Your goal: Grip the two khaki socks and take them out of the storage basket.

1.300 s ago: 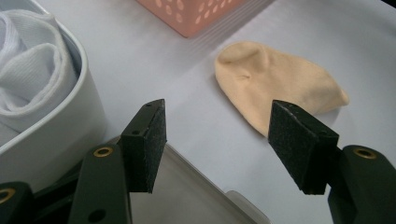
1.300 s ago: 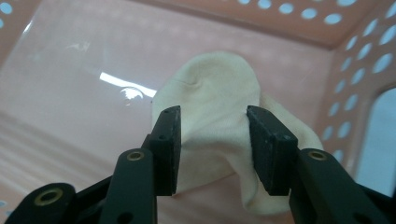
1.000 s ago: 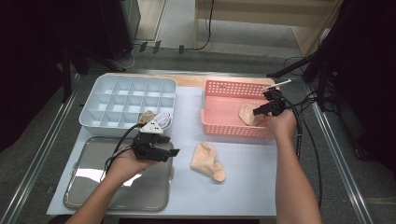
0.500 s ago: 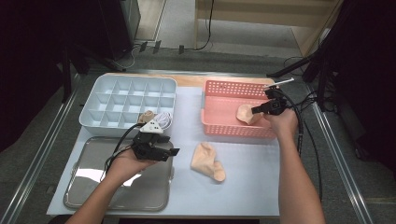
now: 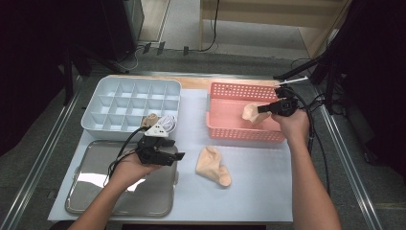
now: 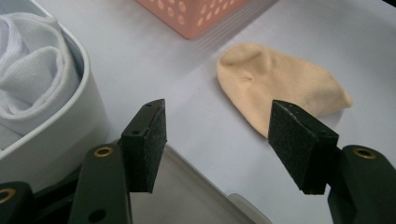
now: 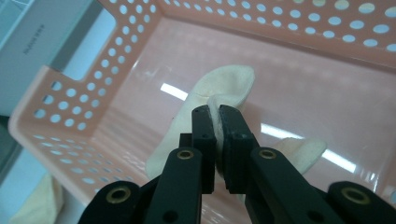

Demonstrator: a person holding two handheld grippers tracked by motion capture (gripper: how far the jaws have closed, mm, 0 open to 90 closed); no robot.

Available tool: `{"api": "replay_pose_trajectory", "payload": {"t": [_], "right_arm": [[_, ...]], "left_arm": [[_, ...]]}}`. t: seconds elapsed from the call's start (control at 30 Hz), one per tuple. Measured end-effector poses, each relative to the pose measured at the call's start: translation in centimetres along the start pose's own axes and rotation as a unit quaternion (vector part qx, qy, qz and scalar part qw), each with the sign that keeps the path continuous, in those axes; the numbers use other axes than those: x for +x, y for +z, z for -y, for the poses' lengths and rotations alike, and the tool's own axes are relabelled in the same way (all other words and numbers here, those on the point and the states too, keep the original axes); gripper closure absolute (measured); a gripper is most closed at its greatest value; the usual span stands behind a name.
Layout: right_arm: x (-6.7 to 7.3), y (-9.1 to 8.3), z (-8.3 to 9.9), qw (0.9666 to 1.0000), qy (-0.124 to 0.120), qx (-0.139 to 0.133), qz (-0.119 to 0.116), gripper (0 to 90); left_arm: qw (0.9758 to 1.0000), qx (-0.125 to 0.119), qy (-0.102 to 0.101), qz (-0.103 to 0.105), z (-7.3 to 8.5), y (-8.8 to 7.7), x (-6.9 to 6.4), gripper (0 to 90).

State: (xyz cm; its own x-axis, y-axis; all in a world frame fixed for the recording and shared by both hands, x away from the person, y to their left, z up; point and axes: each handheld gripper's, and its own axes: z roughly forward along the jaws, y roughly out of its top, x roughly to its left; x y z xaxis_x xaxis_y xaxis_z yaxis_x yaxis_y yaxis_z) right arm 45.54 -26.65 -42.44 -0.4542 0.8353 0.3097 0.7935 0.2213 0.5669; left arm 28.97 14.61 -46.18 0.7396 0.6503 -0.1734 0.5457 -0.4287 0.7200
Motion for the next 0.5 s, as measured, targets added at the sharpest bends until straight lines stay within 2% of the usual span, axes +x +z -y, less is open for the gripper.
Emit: {"api": "replay_pose_trajectory", "payload": {"t": [0.2,0.5], "right_arm": [[0.9,-1.0,-0.1,1.0000,-0.003,-0.005,-0.008,86.8],[2.8,-2.3,-0.1,0.9991,-0.033,-0.015,-0.023,86.8]], "left_arm": [[1.0000,0.001,-0.001,0.000,0.0,0.1,0.1,38.3],[1.0000,0.002,-0.001,-0.001,0.0,0.0,0.1,38.3]]}}
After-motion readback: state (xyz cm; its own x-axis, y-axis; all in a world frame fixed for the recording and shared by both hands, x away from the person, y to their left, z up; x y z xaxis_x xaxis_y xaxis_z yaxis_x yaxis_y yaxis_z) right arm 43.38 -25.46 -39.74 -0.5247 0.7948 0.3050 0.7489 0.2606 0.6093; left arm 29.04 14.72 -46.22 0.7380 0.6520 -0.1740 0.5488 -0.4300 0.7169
